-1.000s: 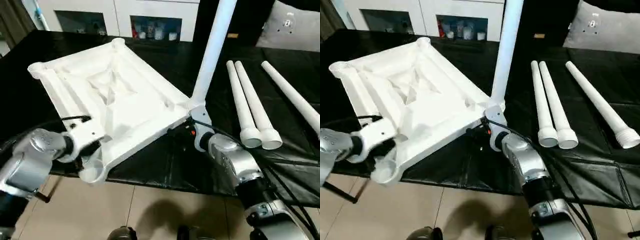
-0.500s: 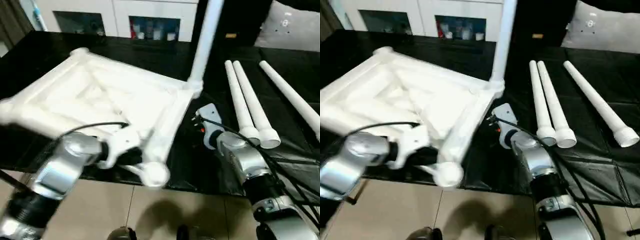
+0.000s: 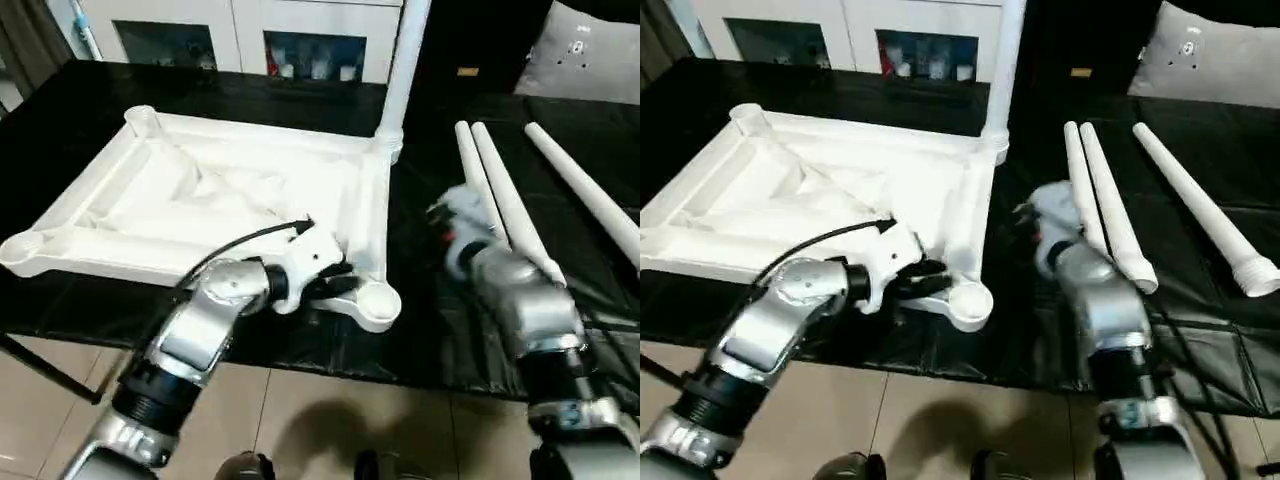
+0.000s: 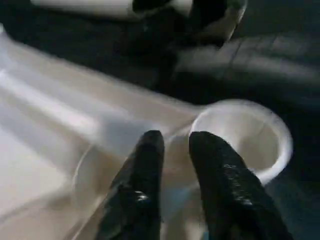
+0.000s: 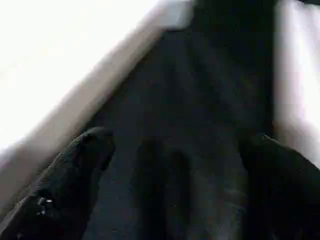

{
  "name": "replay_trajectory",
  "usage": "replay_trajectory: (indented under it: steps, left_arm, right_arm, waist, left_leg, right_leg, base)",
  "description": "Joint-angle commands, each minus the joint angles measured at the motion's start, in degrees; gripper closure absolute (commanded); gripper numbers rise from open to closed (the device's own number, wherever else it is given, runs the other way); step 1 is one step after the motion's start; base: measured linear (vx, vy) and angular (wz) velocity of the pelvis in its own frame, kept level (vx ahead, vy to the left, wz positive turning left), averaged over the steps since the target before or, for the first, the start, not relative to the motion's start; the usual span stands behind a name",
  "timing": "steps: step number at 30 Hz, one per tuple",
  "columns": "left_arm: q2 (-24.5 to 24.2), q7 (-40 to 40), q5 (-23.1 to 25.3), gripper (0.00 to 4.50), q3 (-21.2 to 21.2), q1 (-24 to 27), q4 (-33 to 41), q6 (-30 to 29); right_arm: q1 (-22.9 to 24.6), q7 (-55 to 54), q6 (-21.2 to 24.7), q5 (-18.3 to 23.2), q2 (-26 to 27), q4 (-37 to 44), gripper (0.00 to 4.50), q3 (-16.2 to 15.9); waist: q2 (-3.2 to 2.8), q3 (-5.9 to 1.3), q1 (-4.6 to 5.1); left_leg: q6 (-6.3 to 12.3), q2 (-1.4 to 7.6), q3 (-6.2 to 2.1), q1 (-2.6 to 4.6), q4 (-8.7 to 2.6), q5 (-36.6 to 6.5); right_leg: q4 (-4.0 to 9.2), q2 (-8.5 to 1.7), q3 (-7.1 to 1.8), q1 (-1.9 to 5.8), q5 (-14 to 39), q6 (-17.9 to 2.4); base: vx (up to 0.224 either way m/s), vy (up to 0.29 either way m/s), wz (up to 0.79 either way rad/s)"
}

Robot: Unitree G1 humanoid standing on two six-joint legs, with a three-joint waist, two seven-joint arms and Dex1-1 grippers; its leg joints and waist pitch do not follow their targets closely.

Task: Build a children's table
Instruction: Rotate table base, then pick table leg

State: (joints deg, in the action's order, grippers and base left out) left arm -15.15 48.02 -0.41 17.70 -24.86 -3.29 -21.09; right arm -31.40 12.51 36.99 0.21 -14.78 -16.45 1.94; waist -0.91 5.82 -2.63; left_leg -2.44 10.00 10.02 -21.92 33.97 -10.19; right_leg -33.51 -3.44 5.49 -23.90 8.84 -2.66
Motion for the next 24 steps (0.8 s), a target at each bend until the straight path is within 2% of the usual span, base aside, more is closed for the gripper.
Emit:
replay_trajectory:
  steps: [1,2,4,5,6,7,8,9,12,13,16,17,21,24]
  left_arm:
    - [-0.4,-0.2,-1.5,3.02,-1.5,0.8,3.0,-1.1]
    - [-0.7,-0.3,-1.9,3.02,-1.7,1.3,4.5,-1.8]
    - [-0.8,-0.1,-2.0,2.88,-1.8,1.5,5.1,-2.1]
    - [-1.6,0.6,-2.0,2.81,-1.7,1.8,6.3,-2.5]
    - [-2.5,1.3,-1.8,2.67,-1.4,1.9,6.9,-2.7]
    - [-3.0,1.7,-1.8,2.56,-1.3,2.0,7.2,-3.0]
    - [-3.7,2.1,-1.8,2.50,-1.2,1.9,7.7,-3.4]
    - [-4.0,2.2,-1.9,2.45,-1.2,1.9,7.9,-3.6]
    - [-5.0,3.0,-2.9,2.24,-1.1,2.0,9.7,-5.3]
    - [-5.2,3.1,-3.1,2.15,-1.2,2.0,10.0,-5.6]
    - [-5.8,3.4,-3.9,1.98,-1.3,2.2,11.1,-6.7]
    - [-6.1,3.4,-4.0,1.91,-1.4,2.2,11.4,-7.0]
    - [-6.6,3.3,-3.8,1.61,-1.3,2.2,11.4,-7.1]
    - [-7.3,3.5,-3.9,1.36,-1.2,2.3,12.2,-8.1]
  right_arm:
    - [-1.8,-1.4,3.3,0.3,-0.6,-0.8,0.00,2.0]
    - [-3.1,-1.9,3.3,1.1,-0.9,-2.2,0.00,3.2]
    - [-3.8,-2.4,3.5,1.5,-1.0,-3.0,0.00,3.9]
    - [-5.5,-2.8,3.6,2.0,-1.5,-5.6,0.00,4.9]
    - [-7.1,-2.9,3.5,2.4,-2.0,-8.4,0.00,5.4]
    - [-8.0,-2.4,3.2,2.3,-2.4,-10.1,0.00,5.2]
    - [-9.2,-2.0,3.5,2.1,-2.8,-12.2,0.00,4.9]
    - [-10.0,-1.9,3.9,2.0,-3.0,-13.6,0.00,4.8]
    - [-12.6,-2.1,3.8,1.2,-3.5,-18.8,0.00,4.8]
    - [-12.9,-2.3,3.7,1.1,-3.5,-19.6,0.00,4.9]
    - [-15.0,-2.9,2.5,0.6,-4.1,-24.7,0.00,4.8]
    - [-16.0,-2.3,2.1,0.6,-4.4,-27.5,0.00,4.5]
    - [-16.8,-2.2,2.1,0.5,-4.6,-29.8,0.00,4.2]
    - [-17.9,-1.8,2.9,0.4,-4.7,-32.1,0.00,3.8]
  waist:
    - [0.31,-4.77,-0.21]
    - [0.36,-4.74,-0.14]
    - [0.56,-4.69,-0.05]
    - [0.43,-4.67,-0.09]
    - [0.90,-4.88,0.07]
    - [0.69,-4.79,0.05]
    - [0.86,-4.91,0.20]
    - [0.74,-4.79,0.11]
    - [0.73,-4.80,0.12]
    - [0.83,-4.90,0.06]
    - [0.85,-4.90,0.02]
    - [0.82,-4.80,0.04]
    - [0.95,-4.73,0.04]
    - [0.91,-4.74,0.08]
  left_leg:
    - [4.01,2.79,-0.85,0.83,-3.40,-5.2]
    - [3.73,2.74,-0.88,0.71,-3.35,-5.8]
    - [3.54,2.67,-0.79,0.84,-3.31,-6.2]
    - [3.43,2.72,-0.84,0.87,-3.34,-6.1]
    - [3.31,2.84,-1.01,0.83,-3.37,-5.7]
    - [3.46,2.77,-0.93,0.79,-3.36,-5.5]
    - [3.41,2.78,-0.88,0.91,-3.26,-5.3]
    - [3.49,2.66,-0.73,0.97,-3.14,-5.4]
    - [3.46,2.64,-0.72,0.83,-3.07,-5.3]
    - [3.53,2.68,-0.71,0.76,-2.96,-4.6]
    - [3.32,2.72,-0.70,0.85,-2.91,-5.1]
    - [3.04,2.68,-0.69,0.86,-2.90,-6.0]
    - [2.59,2.60,-0.71,0.84,-2.88,-7.1]
    - [2.50,2.60,-0.72,0.81,-2.84,-7.0]
  right_leg:
    - [3.36,-4.92,-3.61,4.04,10.8,-11.1]
    - [3.37,-5.10,-3.63,4.22,11.9,-10.7]
    - [3.73,-4.94,-3.54,4.06,14.0,-9.9]
    - [3.71,-4.91,-3.52,4.03,14.5,-9.4]
    - [3.29,-5.01,-3.46,4.20,14.0,-9.7]
    - [3.42,-4.87,-3.45,4.08,14.0,-9.6]
    - [3.23,-4.82,-3.46,4.00,13.1,-10.1]
    - [3.30,-4.80,-3.50,3.84,13.1,-10.2]
    - [3.18,-4.80,-3.53,3.95,13.1,-10.3]
    - [2.96,-4.91,-3.56,3.98,12.1,-10.9]
    - [2.88,-4.96,-3.50,3.88,12.8,-11.2]
    - [3.04,-4.93,-3.46,3.88,13.8,-11.1]
    - [3.25,-4.92,-3.42,3.89,16.2,-9.8]
    - [3.12,-4.88,-3.42,3.83,15.9,-10.0]
  base:
    - [0.000,0.000,0.00]
    - [0.000,0.000,0.00]
    - [0.000,0.000,0.00]
    - [0.000,0.000,0.00]
    - [0.000,0.000,0.00]
    - [0.000,0.000,0.00]
    - [0.000,0.000,0.00]
    - [0.000,0.000,0.00]
    - [0.000,0.000,0.00]
    - [0.000,0.000,0.00]
    - [0.000,0.000,0.00]
    - [0.000,0.000,0.00]
    - [0.000,0.000,0.00]
    - [0.000,0.000,0.00]
